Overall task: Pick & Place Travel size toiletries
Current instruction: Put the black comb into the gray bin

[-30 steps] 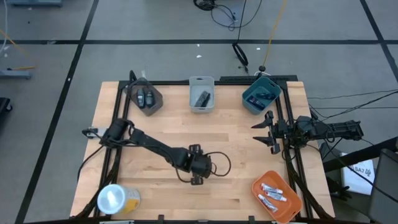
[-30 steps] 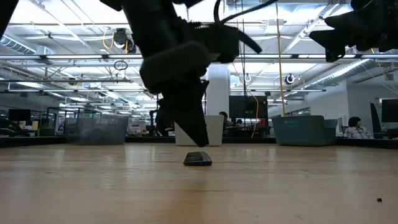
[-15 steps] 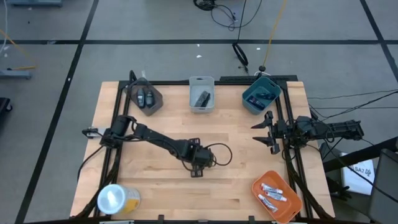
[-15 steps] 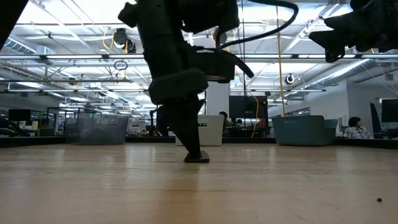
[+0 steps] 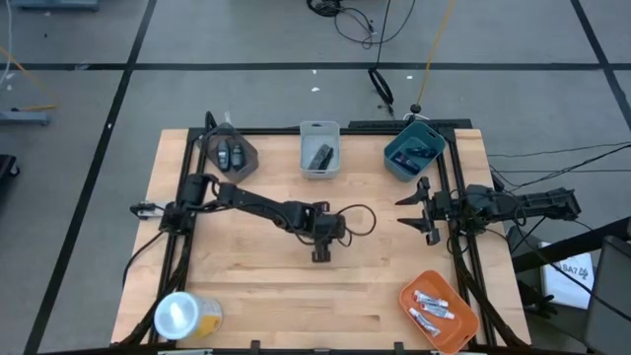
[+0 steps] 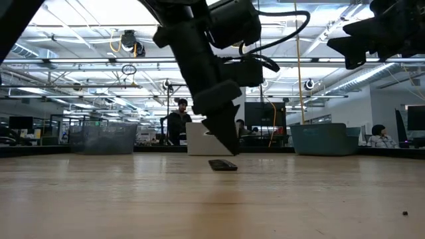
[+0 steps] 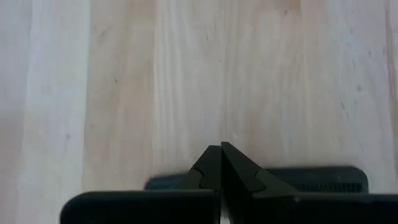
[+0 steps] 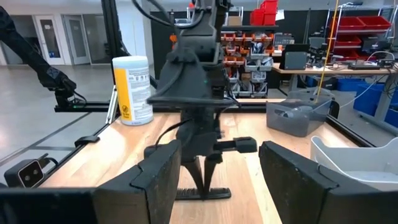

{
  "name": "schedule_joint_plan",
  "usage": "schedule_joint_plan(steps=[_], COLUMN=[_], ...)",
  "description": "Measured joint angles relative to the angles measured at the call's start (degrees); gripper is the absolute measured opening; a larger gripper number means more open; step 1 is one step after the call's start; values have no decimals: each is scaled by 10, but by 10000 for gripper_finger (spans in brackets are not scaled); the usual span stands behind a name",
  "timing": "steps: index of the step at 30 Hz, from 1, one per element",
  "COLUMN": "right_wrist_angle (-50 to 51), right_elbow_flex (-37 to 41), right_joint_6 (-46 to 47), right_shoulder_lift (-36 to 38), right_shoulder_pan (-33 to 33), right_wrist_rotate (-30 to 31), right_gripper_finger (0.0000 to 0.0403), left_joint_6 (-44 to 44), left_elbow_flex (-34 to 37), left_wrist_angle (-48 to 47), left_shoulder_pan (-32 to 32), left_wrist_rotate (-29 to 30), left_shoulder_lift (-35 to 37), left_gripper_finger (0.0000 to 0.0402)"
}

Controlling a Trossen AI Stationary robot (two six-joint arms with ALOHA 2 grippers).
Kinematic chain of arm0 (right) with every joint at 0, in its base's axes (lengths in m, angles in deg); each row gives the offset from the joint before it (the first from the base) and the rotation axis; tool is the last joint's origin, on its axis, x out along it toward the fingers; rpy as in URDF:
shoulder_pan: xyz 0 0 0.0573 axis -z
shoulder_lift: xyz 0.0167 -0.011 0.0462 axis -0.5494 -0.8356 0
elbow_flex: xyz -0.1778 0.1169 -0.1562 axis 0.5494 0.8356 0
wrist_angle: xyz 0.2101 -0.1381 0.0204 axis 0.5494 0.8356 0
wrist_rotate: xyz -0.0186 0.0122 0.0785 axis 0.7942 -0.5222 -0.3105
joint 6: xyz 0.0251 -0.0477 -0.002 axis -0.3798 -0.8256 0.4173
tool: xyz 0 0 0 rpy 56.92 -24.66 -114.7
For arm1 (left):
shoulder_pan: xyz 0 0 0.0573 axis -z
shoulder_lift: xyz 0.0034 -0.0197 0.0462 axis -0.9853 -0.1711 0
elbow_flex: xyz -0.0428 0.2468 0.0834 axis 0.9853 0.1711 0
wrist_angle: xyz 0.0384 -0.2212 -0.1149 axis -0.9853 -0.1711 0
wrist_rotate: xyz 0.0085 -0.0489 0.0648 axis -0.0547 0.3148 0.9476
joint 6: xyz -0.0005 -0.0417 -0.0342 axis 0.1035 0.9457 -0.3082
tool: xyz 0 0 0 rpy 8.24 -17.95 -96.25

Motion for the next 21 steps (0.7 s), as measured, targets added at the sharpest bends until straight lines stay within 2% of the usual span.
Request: schedule_joint_plan(steps=[4,8,15,21], right_wrist_angle=[-7,-43,-221,-199], right_elbow_flex=[0,0,0,-64], right_joint_6=[4,6,-40,-69], right_shoulder_lift=[-17,-62,-213,-351], right_shoulder_pan=[0,0,0,0], right_wrist_rotate=[0,0,-1,1], right_gripper_finger=[210,210,210,210], left_joint_6=[-19,-33,-10,66], left_elbow_flex=[0,1,-4,40], left_wrist_angle=[33,17,-67,-87], left_shoulder_pan=[-11,-9,18,37], left_wrist_rotate=[-14,11,110,114], left_shoulder_lift=[0,8,81,144], left_gripper_finger=[4,1,2,1])
